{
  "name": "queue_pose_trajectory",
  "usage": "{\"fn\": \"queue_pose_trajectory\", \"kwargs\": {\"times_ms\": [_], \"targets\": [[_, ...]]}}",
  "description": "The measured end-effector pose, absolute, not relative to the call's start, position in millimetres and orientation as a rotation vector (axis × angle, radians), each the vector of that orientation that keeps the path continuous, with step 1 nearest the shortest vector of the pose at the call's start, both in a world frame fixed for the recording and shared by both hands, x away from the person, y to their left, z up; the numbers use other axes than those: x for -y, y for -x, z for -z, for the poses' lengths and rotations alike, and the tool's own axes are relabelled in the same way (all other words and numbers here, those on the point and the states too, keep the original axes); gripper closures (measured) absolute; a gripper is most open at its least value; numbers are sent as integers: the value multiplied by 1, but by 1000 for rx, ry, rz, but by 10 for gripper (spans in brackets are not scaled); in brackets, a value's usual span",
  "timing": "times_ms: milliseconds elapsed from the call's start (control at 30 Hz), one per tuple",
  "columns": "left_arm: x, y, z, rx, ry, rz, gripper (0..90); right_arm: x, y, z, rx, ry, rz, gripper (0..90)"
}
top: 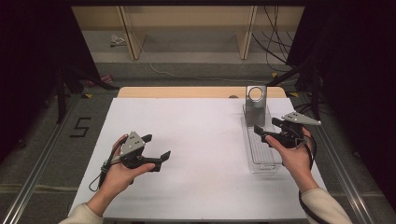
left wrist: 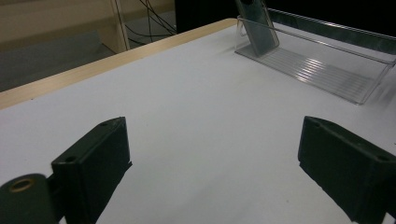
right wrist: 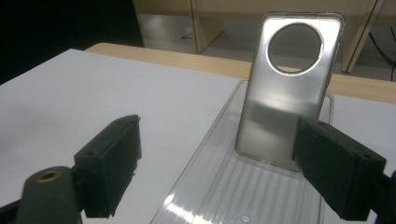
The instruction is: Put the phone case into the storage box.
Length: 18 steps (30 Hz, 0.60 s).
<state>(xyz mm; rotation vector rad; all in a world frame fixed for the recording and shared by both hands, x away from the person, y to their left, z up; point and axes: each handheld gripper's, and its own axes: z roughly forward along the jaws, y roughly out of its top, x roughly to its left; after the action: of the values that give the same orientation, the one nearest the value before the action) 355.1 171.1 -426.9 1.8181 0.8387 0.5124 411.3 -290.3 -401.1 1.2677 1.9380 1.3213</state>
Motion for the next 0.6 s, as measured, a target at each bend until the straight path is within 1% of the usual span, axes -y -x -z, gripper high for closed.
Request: {"fn": "queue_pose_trajectory", "kwargs": {"times_ms": [600], "targets": [[-170,-347,427,-818,-1828,-501,87,285,-389,406,-1989,-1169,-1382,165]]}}
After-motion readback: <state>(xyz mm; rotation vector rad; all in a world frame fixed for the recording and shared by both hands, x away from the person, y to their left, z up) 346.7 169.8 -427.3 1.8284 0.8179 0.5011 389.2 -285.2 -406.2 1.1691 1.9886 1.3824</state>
